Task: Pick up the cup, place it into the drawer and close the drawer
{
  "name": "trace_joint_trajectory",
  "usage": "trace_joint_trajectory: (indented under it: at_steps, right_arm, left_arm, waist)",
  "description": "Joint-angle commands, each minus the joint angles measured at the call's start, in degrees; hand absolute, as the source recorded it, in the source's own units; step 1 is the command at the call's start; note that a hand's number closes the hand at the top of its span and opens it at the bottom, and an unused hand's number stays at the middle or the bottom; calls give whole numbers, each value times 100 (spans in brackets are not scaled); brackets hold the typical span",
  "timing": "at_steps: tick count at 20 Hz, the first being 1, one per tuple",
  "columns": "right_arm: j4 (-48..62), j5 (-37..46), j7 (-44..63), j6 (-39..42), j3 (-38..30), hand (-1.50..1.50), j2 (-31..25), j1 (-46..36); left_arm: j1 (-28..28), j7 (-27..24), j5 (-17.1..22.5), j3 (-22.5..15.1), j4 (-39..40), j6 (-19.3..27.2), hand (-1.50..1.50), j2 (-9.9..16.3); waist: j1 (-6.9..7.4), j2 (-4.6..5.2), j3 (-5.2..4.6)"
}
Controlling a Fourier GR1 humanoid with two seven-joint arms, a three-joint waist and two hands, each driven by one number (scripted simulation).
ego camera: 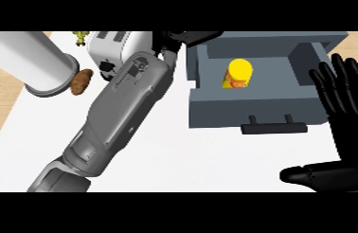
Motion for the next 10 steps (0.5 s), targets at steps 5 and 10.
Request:
trace_joint_trajectory:
  at_steps: [5,10]
  right_arm:
    - [363,241,-99,-64,121,-150,30,-316]
    - [10,-34,115,-38,51,-150,0,-282]
  left_arm:
    - [-442,-644,734,-508,1339,92,150,-3]
    - [-572,-750,1055,-1070,1819,65,150,-3]
  waist:
    - [-94,36,0]
    - [-213,43,1]
